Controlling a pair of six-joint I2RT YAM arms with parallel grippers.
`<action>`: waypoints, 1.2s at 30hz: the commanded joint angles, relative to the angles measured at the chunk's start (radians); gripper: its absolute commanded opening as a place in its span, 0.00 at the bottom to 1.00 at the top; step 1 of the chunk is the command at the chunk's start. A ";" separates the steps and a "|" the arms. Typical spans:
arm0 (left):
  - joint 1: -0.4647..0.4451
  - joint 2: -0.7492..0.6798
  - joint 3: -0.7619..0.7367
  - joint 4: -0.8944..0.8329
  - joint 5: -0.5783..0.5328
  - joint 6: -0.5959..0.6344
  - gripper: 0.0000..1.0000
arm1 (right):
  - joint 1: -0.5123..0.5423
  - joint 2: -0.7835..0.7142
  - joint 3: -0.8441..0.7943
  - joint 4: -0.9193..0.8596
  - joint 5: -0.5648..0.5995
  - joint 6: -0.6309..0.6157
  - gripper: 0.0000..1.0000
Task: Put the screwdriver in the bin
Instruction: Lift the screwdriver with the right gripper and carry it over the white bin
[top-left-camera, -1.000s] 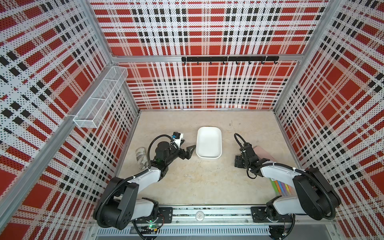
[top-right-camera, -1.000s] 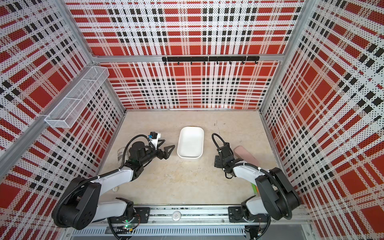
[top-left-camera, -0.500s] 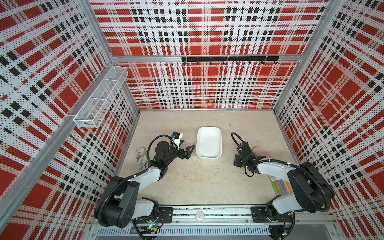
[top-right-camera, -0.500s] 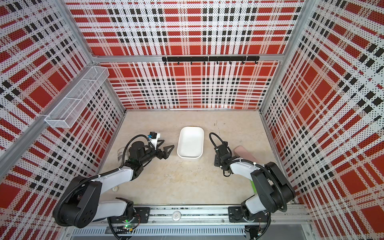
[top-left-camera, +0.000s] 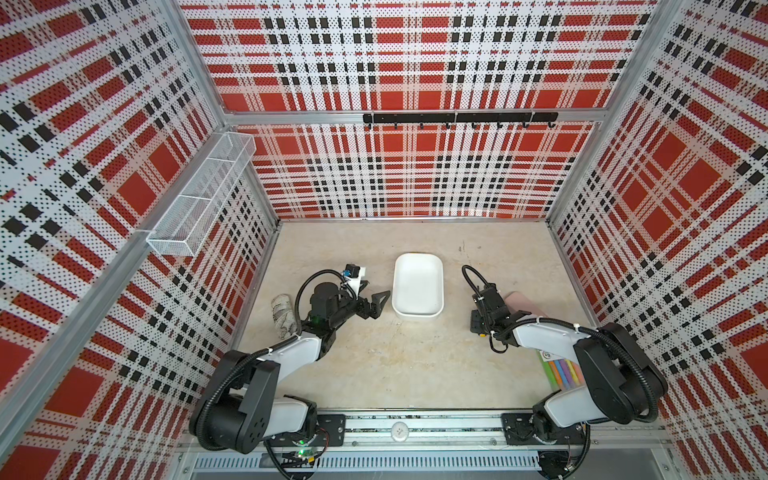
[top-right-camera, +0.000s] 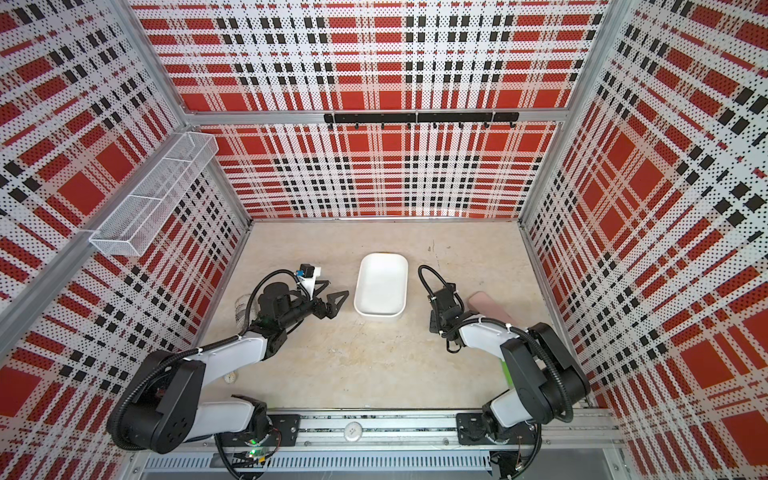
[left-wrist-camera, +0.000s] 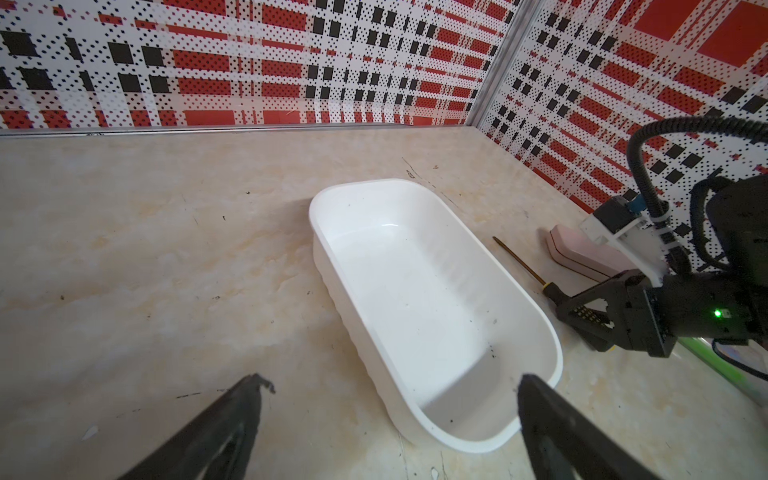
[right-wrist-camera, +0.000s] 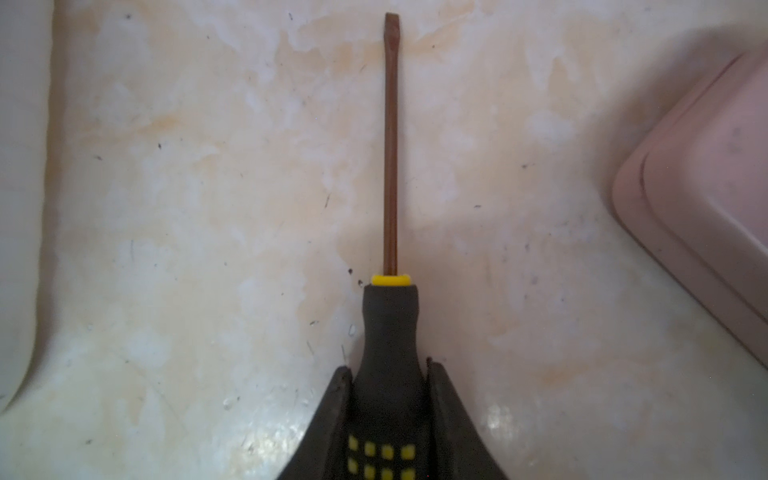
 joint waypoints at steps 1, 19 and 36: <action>0.009 0.004 0.007 0.003 0.015 0.000 0.98 | 0.009 0.012 0.011 -0.032 0.004 0.012 0.08; 0.010 0.020 0.014 0.005 0.033 -0.008 0.98 | 0.011 -0.328 0.052 -0.085 -0.011 0.067 0.00; 0.015 0.033 0.020 0.015 0.043 -0.013 0.98 | 0.303 -0.252 0.391 -0.093 0.168 0.147 0.00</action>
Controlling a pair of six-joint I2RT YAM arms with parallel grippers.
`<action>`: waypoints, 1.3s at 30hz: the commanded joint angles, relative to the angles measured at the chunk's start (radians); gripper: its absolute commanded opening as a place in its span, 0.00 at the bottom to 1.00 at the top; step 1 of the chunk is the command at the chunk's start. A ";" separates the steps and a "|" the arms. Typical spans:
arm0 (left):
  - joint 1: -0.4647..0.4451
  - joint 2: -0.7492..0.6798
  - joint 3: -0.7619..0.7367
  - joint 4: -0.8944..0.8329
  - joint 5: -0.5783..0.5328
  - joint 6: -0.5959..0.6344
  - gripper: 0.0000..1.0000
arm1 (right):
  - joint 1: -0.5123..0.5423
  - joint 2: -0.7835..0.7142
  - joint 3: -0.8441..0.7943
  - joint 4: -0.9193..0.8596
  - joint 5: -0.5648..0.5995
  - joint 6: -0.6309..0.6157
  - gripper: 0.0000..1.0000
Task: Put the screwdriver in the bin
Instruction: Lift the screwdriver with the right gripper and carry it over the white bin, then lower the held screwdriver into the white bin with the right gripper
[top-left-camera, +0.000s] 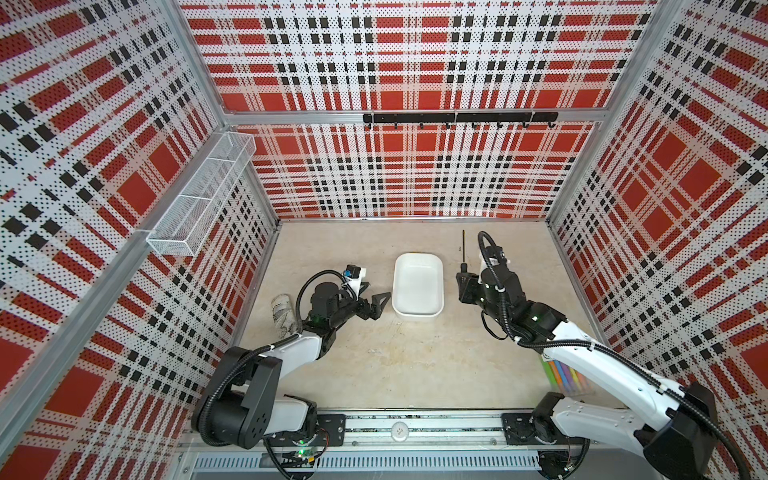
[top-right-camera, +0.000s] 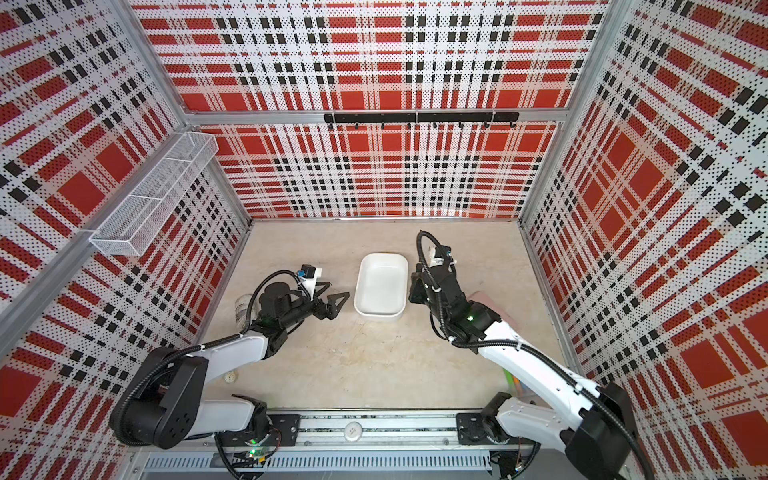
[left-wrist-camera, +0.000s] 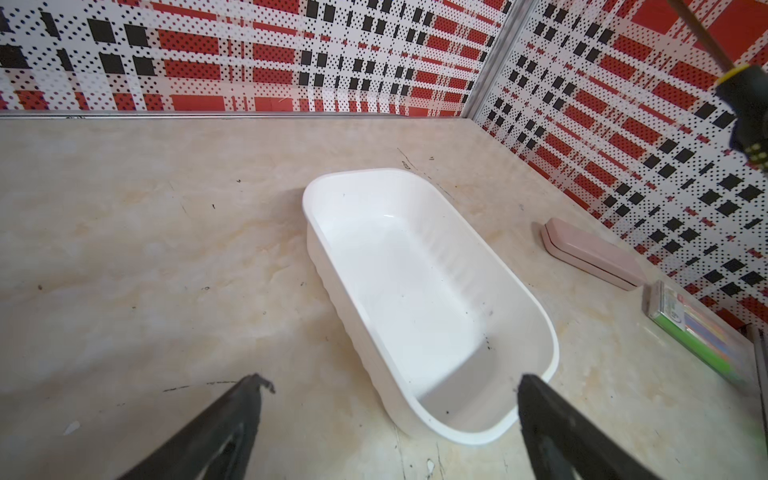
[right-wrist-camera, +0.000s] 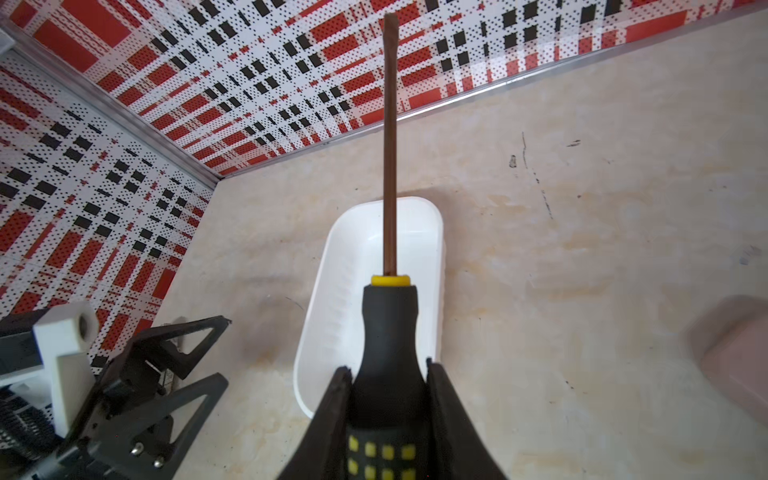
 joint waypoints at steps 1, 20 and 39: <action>0.008 0.010 0.020 0.015 0.017 -0.008 0.98 | 0.061 0.098 0.082 0.005 0.107 0.024 0.00; 0.054 0.005 -0.009 0.043 0.032 -0.018 0.98 | 0.146 0.488 0.311 -0.061 0.188 0.195 0.00; 0.058 0.020 -0.014 0.054 0.034 -0.027 0.98 | 0.151 0.669 0.387 -0.156 0.211 0.241 0.00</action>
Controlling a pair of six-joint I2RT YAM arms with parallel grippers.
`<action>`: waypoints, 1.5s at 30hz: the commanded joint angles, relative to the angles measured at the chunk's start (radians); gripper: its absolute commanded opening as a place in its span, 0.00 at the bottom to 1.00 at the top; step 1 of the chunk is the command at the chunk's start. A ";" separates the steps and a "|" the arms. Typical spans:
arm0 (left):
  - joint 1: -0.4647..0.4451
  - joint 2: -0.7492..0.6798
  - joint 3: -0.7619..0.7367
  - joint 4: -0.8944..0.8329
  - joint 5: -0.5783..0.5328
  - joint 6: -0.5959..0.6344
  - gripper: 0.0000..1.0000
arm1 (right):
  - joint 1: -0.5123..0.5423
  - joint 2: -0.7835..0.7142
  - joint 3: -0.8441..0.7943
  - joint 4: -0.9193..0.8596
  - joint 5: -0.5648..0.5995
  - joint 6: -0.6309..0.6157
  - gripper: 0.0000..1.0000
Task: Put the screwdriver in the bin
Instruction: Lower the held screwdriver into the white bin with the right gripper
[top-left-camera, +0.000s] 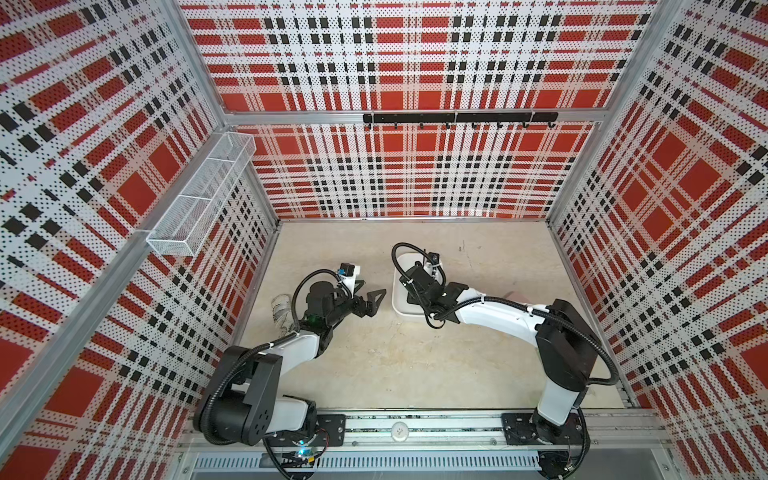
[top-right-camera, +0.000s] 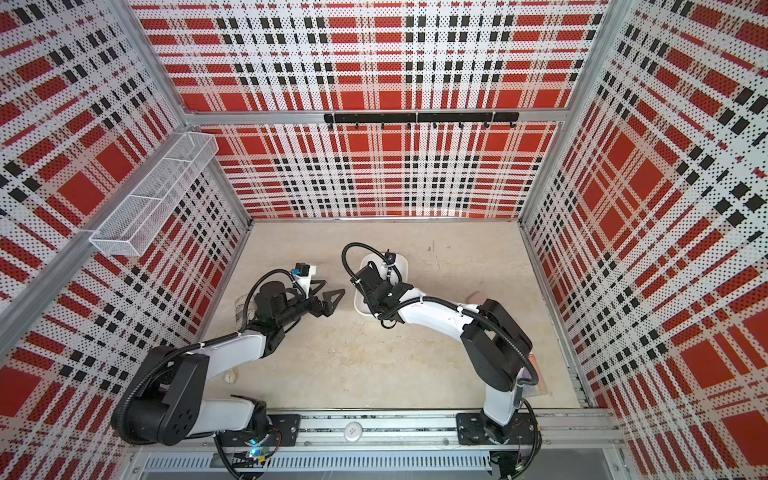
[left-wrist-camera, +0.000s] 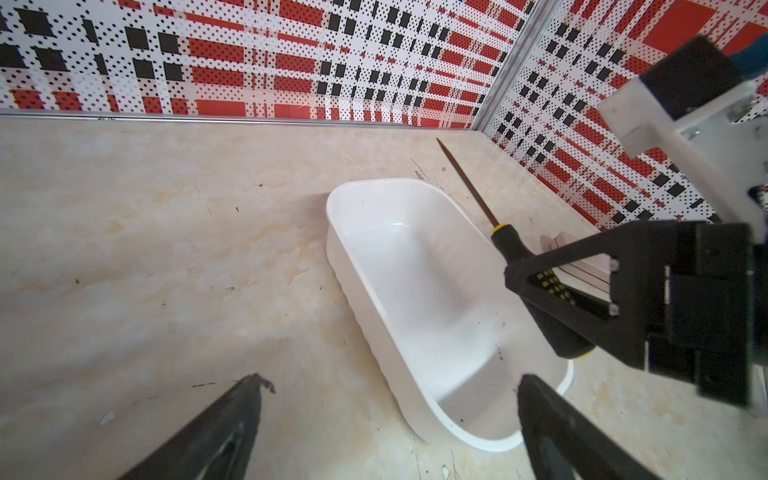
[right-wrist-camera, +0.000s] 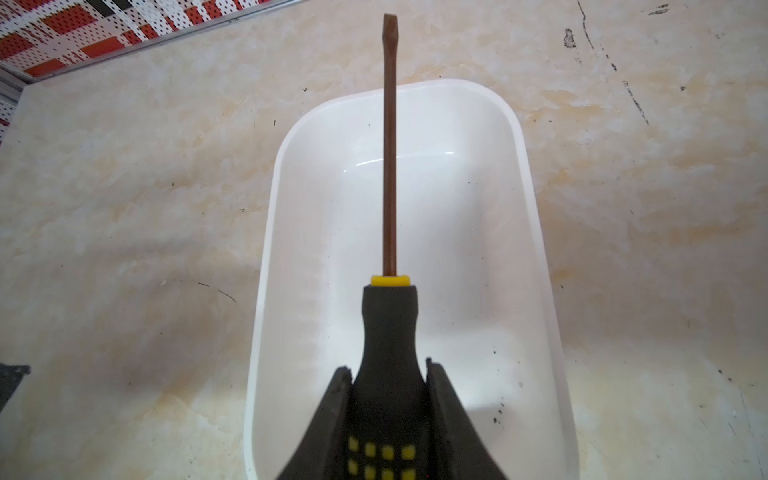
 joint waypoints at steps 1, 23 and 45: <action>0.008 0.010 -0.013 0.030 0.013 -0.007 0.98 | 0.007 0.034 0.043 -0.039 0.025 0.029 0.00; 0.014 0.027 -0.008 0.030 0.014 -0.012 0.98 | -0.003 0.148 0.120 -0.104 -0.049 0.025 0.00; 0.015 0.045 -0.003 0.030 0.019 -0.013 0.98 | -0.062 0.207 0.192 -0.200 -0.151 0.015 0.00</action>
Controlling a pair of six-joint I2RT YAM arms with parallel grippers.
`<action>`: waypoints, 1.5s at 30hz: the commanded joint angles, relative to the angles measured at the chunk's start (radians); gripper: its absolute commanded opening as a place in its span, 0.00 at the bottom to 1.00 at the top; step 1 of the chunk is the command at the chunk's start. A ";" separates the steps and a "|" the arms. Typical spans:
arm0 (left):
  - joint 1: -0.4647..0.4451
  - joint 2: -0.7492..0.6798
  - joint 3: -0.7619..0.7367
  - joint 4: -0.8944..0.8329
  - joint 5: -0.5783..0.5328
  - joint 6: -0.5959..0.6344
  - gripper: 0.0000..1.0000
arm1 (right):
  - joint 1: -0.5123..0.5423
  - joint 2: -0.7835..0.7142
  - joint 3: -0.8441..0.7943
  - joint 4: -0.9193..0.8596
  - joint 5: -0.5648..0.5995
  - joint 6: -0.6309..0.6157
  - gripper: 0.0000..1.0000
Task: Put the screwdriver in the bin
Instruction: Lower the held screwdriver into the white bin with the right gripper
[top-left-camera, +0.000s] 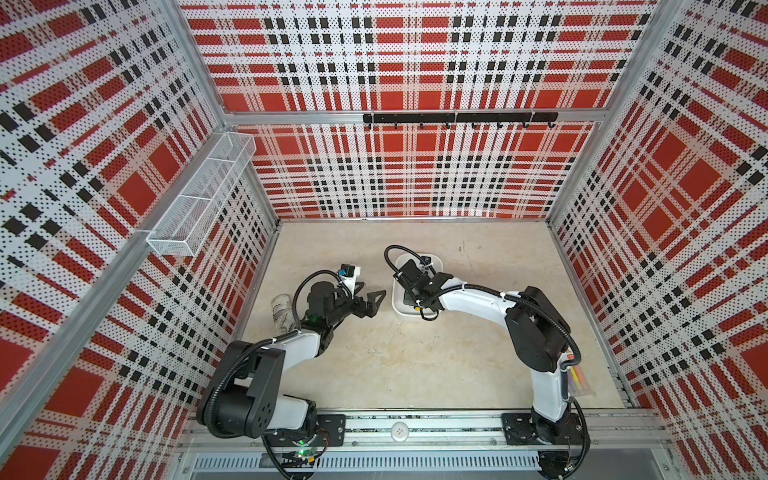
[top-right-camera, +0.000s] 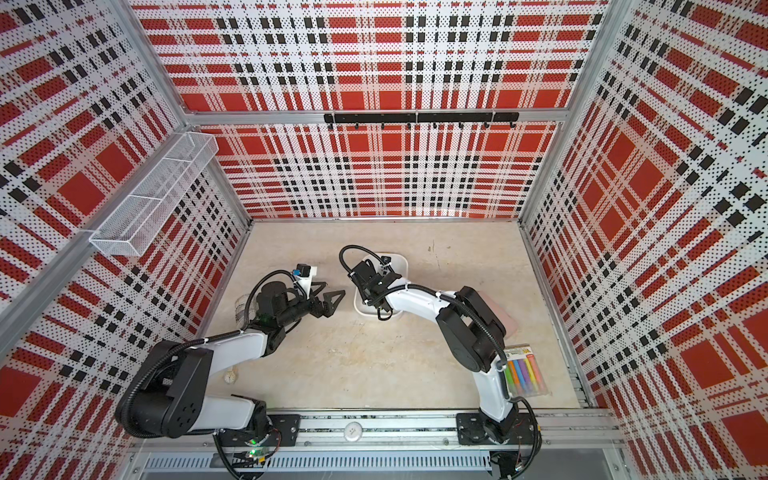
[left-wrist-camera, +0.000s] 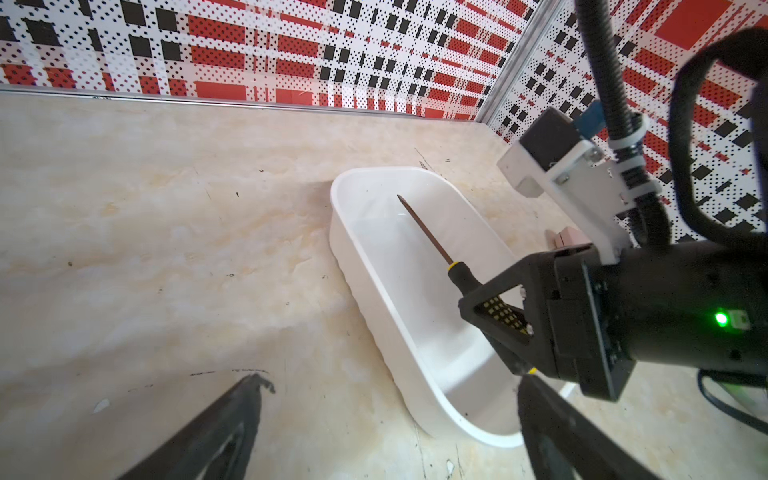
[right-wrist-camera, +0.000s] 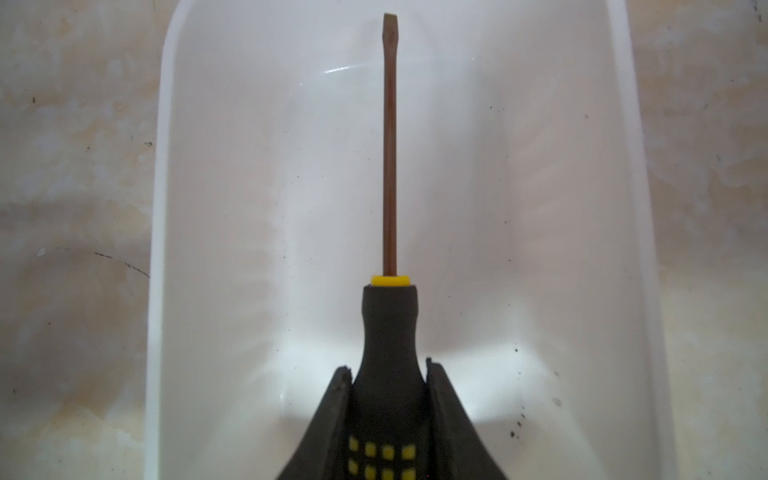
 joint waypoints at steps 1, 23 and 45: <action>0.010 0.010 -0.003 0.022 0.015 -0.007 0.98 | -0.009 0.020 0.026 -0.035 -0.010 0.006 0.00; 0.010 0.006 -0.004 0.021 0.024 -0.008 0.98 | -0.026 0.084 0.031 -0.025 -0.064 0.006 0.00; 0.013 0.001 -0.010 0.022 0.025 -0.011 0.98 | -0.026 0.111 0.028 -0.027 -0.074 0.011 0.00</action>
